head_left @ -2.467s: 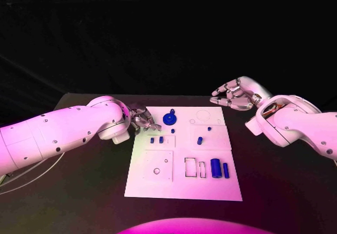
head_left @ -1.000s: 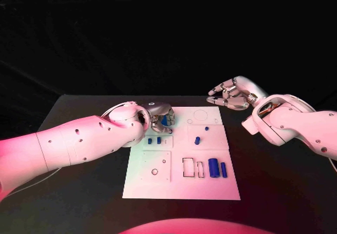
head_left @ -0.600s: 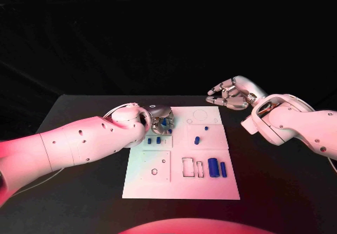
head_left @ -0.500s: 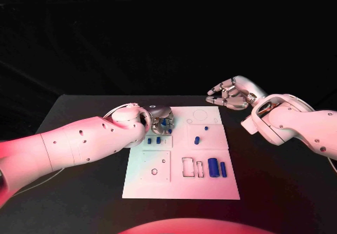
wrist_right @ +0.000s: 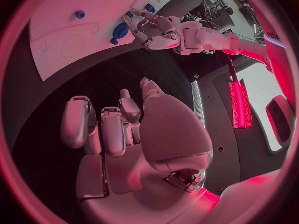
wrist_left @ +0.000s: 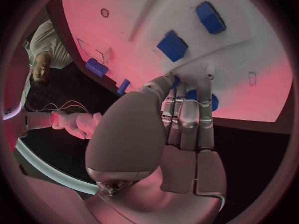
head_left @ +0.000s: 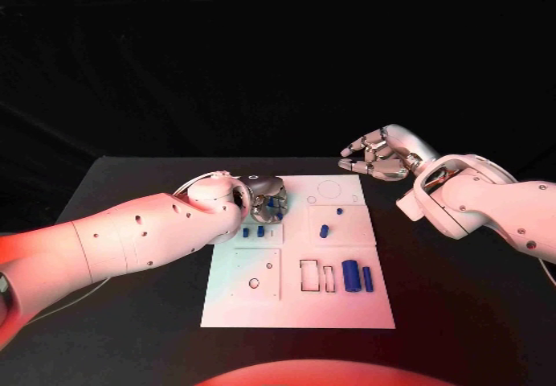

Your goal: Assemble the parts on the task board

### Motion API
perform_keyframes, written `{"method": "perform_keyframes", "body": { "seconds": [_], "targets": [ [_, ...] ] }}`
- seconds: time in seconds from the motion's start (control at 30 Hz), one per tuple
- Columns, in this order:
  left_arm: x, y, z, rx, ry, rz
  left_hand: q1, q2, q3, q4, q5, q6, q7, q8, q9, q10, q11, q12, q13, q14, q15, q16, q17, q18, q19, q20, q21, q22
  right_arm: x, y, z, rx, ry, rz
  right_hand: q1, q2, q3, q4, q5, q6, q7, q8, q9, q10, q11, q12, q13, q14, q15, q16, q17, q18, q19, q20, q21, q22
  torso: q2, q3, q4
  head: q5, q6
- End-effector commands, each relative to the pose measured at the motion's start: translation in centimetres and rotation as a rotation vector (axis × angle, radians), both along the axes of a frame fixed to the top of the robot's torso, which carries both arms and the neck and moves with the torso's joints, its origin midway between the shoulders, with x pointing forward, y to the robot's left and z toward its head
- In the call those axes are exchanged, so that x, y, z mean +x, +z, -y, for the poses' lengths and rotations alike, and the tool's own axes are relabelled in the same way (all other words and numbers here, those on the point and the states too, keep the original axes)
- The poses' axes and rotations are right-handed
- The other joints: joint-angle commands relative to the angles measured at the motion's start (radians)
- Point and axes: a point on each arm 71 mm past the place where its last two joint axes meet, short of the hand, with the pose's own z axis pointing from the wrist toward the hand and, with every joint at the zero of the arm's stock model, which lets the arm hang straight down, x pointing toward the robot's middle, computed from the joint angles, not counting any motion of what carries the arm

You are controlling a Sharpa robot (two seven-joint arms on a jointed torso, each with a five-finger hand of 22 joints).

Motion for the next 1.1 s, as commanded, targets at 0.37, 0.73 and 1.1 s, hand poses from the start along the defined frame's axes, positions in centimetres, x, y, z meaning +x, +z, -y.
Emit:
{"method": "perform_keyframes", "body": {
  "seconds": [0.37, 0.73, 1.1],
  "targets": [
    [0.12, -0.49, 0.17, 0.040, 0.000, -0.029, 0.006, 0.008, 0.029, -0.015, -0.006, 0.020, 0.002, -0.019, -0.011, 0.033, -0.003, -0.014, -0.009, 0.015, -0.002, 0.018, 0.010, 0.003, 0.018, -0.002, 0.030, 0.033, -0.10, 0.04, -0.10, 0.000, 0.010, 0.005, 0.005, 0.007, 0.002, -0.001, 0.002, -0.006, 0.003, 0.006, -0.001, -0.006, 0.000, 0.000, 0.001, 0.045, -0.005, -0.006, 0.016, 0.011, -0.006, -0.001, -0.006, 0.036, -0.001, 0.0003, -0.0002, -0.003, -0.001],
    [0.11, -0.40, 0.22, 0.031, -0.001, -0.021, 0.015, 0.020, 0.071, -0.055, -0.007, 0.072, -0.005, -0.022, -0.015, 0.088, -0.015, -0.025, -0.009, 0.035, -0.014, 0.036, 0.026, -0.007, 0.055, -0.010, 0.081, 0.101, -0.12, 0.05, -0.10, 0.000, 0.010, 0.006, 0.005, 0.008, 0.002, -0.001, 0.004, -0.005, 0.003, 0.007, -0.001, -0.003, 0.000, 0.002, 0.003, 0.046, -0.005, -0.006, 0.018, 0.011, -0.006, -0.001, -0.006, 0.037, -0.001, 0.0001, 0.0006, -0.005, -0.002],
    [-0.17, 0.27, 0.20, -0.031, -0.003, 0.010, -0.008, 0.014, 0.086, -0.068, -0.008, 0.090, -0.004, -0.036, -0.020, 0.109, -0.016, -0.051, -0.011, 0.042, -0.016, 0.039, 0.025, -0.009, 0.059, -0.014, 0.095, 0.115, -0.05, 0.05, -0.07, 0.000, 0.010, 0.008, 0.005, 0.008, 0.002, -0.001, 0.004, -0.005, 0.003, 0.007, -0.001, -0.003, 0.000, 0.002, 0.003, 0.046, -0.005, -0.006, 0.018, 0.011, -0.006, -0.001, -0.006, 0.037, -0.002, -0.0002, 0.0013, -0.004, 0.003]
  ]
}}
